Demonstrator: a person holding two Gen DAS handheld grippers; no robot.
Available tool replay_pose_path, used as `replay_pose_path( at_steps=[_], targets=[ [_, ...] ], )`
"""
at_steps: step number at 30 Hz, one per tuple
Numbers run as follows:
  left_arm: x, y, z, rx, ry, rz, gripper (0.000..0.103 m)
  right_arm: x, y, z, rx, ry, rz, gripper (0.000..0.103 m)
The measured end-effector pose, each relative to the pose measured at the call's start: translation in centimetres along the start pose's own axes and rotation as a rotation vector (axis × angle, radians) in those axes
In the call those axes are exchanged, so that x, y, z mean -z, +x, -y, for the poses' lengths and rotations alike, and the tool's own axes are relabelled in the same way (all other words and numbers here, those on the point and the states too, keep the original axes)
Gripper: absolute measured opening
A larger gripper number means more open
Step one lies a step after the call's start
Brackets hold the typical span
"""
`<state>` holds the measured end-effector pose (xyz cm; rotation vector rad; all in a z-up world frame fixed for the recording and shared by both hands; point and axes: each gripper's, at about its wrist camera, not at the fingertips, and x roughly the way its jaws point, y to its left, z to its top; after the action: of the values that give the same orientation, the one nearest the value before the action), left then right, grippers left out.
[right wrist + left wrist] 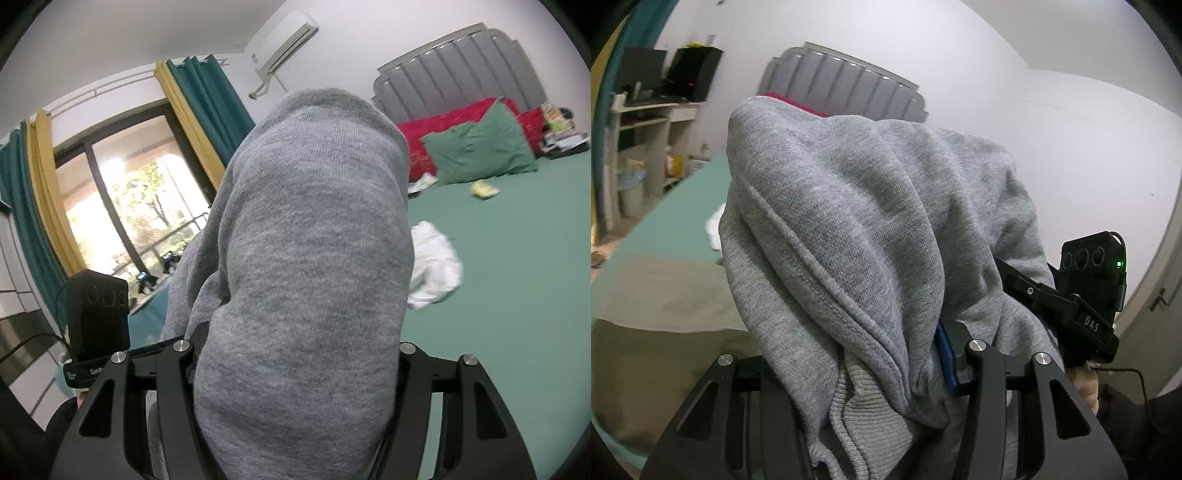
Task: Fold large clothes
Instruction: 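Carry the folded sweatshirt with both grippers onto the beige cushion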
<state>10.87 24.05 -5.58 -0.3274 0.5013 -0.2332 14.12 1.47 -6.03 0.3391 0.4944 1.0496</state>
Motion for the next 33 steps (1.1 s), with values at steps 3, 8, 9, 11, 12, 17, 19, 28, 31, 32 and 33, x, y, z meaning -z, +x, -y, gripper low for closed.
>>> replay_pose_path(
  at_steps=[3, 8, 9, 11, 12, 17, 19, 28, 31, 32, 33],
  targets=[
    [-1.3, -1.8, -2.5, -0.053, 0.007, 0.0, 0.05, 0.2, 3.6, -1.4, -0.052, 0.027, 0.01, 0.063],
    [-4.2, -4.5, -6.7, -0.142, 0.04, -0.012, 0.05, 0.3, 9.2, -2.9, -0.129, 0.073, 0.027, 0.063],
    [-4.7, -4.8, -7.5, -0.157, 0.043, -0.013, 0.05, 0.2, 10.2, -3.1, -0.142, 0.083, 0.03, 0.063],
    [-5.4, -4.9, -9.2, -0.186, 0.046, -0.019, 0.05, 0.4, 12.8, -3.2, -0.165, 0.115, 0.029, 0.064],
    [-5.7, -4.9, -10.4, -0.2, 0.046, -0.027, 0.051, 0.5, 14.0, -3.1, -0.173, 0.127, 0.026, 0.064],
    [-4.8, -1.9, -18.8, -0.233, -0.057, -0.124, 0.06, 3.9, 21.9, 0.3, -0.161, 0.287, -0.083, 0.071],
    [-2.4, 1.1, -24.0, -0.329, -0.159, -0.222, 0.061, 6.9, 25.6, 2.6, -0.08, 0.371, -0.229, 0.074],
    [1.2, 1.3, -27.5, -0.491, -0.208, -0.22, 0.066, 11.4, 25.6, 6.4, 0.069, 0.313, -0.356, 0.086],
    [0.0, 0.0, -26.8, -0.547, -0.18, -0.174, 0.066, 10.8, 23.4, 5.9, 0.089, 0.287, -0.366, 0.086],
    [-0.2, -1.1, -25.6, -0.547, -0.166, -0.147, 0.066, 10.6, 22.4, 5.6, 0.096, 0.265, -0.36, 0.086],
    [-0.7, -1.9, -24.8, -0.537, -0.158, -0.123, 0.066, 10.1, 21.3, 5.2, 0.098, 0.246, -0.355, 0.086]
  ],
)
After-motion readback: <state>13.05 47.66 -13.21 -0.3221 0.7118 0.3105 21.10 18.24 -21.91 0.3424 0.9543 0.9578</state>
